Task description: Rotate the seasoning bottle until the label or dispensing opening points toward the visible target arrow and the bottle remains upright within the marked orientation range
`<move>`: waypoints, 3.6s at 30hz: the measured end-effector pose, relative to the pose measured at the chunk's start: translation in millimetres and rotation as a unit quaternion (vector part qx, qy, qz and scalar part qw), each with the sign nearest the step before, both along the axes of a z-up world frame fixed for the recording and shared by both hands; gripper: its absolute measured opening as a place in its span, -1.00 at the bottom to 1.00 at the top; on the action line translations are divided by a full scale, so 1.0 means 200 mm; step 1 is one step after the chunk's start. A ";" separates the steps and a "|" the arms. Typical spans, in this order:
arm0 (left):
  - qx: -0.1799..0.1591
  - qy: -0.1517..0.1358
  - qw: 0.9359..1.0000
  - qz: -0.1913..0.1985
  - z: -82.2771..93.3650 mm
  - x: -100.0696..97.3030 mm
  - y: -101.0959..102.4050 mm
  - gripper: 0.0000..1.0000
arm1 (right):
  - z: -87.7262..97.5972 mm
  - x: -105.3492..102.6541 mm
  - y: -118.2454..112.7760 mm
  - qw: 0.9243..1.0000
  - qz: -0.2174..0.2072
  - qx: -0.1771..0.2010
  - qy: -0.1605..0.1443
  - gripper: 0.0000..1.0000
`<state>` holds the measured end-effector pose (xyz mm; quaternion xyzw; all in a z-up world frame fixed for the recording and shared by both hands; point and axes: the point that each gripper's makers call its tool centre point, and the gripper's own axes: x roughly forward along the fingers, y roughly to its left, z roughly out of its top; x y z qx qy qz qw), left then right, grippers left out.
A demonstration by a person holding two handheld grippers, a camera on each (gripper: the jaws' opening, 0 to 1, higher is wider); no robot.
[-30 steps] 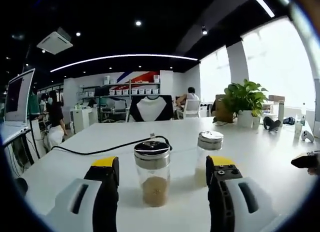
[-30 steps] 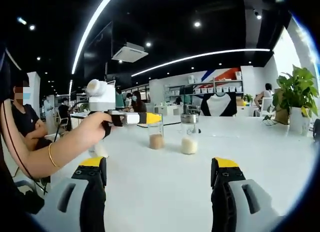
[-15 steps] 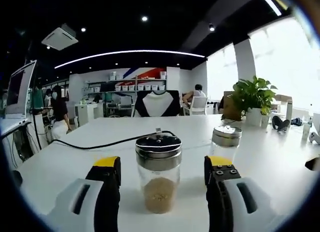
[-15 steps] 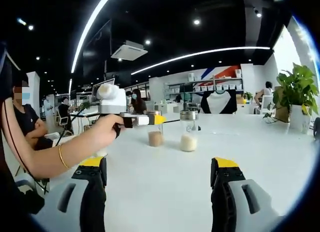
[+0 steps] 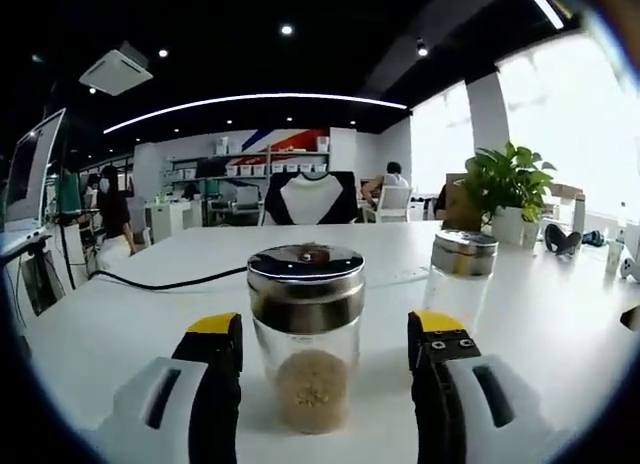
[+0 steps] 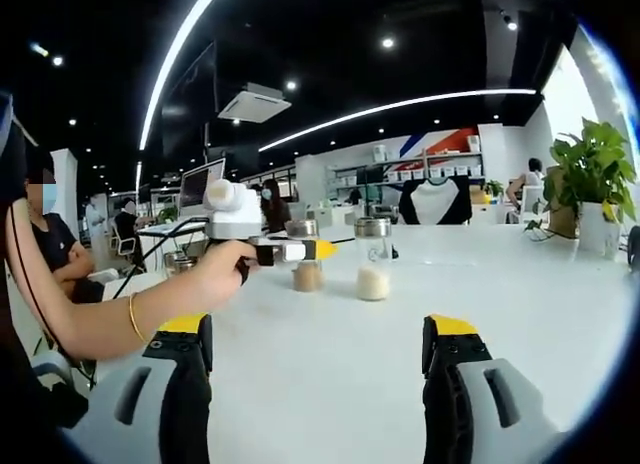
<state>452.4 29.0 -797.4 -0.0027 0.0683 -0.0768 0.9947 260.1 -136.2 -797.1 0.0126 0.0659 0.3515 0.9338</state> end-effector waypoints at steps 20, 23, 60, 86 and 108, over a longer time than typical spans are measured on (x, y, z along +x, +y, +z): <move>-0.043 -0.016 0.998 0.043 0.02 0.10 0.04 0.21 | -0.03 0.06 -0.05 1.000 -0.011 0.005 0.012 0.75; -0.039 -0.017 0.998 0.044 0.00 0.11 0.05 0.11 | -0.04 0.07 -0.04 1.000 -0.011 0.003 0.015 0.75; -0.001 -0.025 0.999 0.026 -0.01 0.11 0.05 -0.04 | -0.08 0.05 -0.02 1.000 -0.017 0.003 0.023 0.73; 0.022 -0.039 0.999 0.002 0.08 -0.13 -0.01 -0.04 | -0.05 -0.05 0.05 0.999 -0.005 0.026 0.017 0.72; 0.013 -0.059 0.997 -0.052 0.20 -0.44 -0.18 -0.04 | -0.05 -0.15 0.20 0.999 -0.029 -0.032 -0.031 0.58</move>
